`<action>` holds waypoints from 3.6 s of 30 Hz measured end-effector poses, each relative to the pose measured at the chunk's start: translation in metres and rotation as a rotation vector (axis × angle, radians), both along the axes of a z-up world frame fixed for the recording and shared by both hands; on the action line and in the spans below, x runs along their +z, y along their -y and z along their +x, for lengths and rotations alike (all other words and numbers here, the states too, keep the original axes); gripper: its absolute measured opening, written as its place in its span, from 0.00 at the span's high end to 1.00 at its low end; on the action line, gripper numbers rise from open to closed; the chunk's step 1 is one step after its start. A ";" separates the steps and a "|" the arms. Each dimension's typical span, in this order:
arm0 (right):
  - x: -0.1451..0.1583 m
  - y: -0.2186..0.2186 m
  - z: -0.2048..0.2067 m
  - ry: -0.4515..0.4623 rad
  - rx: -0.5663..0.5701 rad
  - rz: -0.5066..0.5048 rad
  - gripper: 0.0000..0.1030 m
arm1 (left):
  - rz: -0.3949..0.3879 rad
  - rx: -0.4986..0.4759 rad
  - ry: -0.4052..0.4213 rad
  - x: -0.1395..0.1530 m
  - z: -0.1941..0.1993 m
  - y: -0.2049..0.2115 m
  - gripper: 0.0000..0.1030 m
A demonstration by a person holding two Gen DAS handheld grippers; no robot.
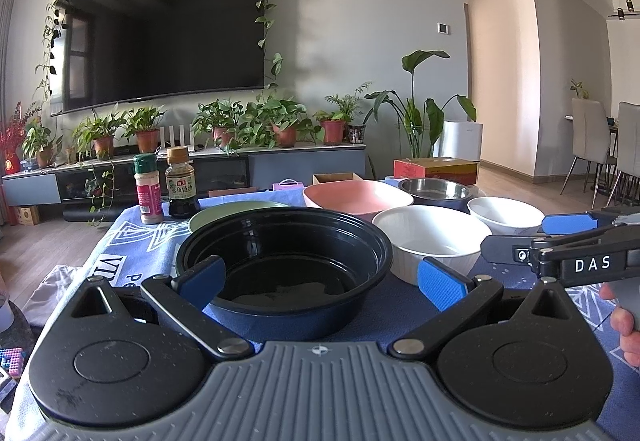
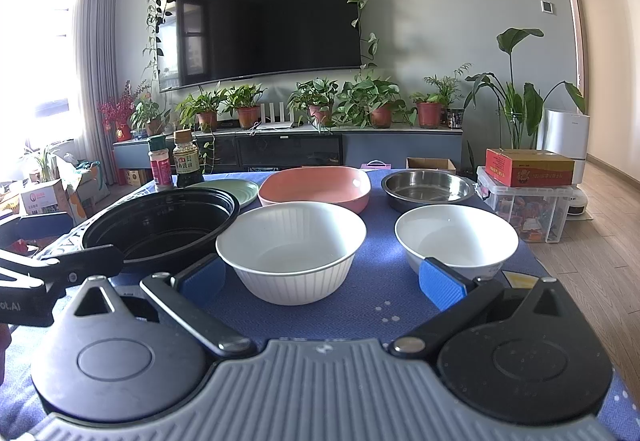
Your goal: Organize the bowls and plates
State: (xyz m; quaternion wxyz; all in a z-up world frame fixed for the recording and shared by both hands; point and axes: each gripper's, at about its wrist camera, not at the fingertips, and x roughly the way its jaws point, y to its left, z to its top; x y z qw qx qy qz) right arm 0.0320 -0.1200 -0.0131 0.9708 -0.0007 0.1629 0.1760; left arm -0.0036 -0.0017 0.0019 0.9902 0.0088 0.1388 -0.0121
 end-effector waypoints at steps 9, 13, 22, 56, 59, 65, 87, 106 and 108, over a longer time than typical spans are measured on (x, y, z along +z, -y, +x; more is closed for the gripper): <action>0.000 0.000 0.000 0.001 0.000 -0.001 0.00 | -0.014 0.002 0.017 0.000 -0.001 -0.003 0.00; 0.000 0.000 0.000 0.000 0.000 0.000 0.00 | -0.016 0.002 0.017 0.000 -0.001 -0.003 0.00; 0.001 -0.003 -0.002 0.003 -0.001 -0.003 0.00 | -0.041 -0.005 0.017 0.000 -0.002 -0.008 0.00; -0.005 -0.037 -0.006 -0.149 0.188 0.441 0.05 | -0.236 0.042 -0.198 0.013 0.083 -0.132 0.61; -0.005 -0.042 -0.003 -0.172 0.170 0.460 0.09 | -0.232 0.042 -0.207 0.009 0.083 -0.128 0.62; -0.005 -0.042 0.000 -0.205 0.124 0.494 0.18 | -0.259 0.044 -0.223 0.003 0.086 -0.130 0.72; 0.016 -0.042 -0.025 -0.150 0.195 0.479 0.32 | -0.322 0.080 -0.156 0.020 -0.001 -0.125 0.89; 0.007 0.029 -0.110 -0.167 0.053 0.512 0.32 | -0.364 -0.067 -0.170 0.015 -0.097 -0.040 0.87; 0.008 0.032 -0.108 -0.173 0.042 0.510 0.32 | -0.377 -0.072 -0.175 0.012 -0.098 -0.036 0.86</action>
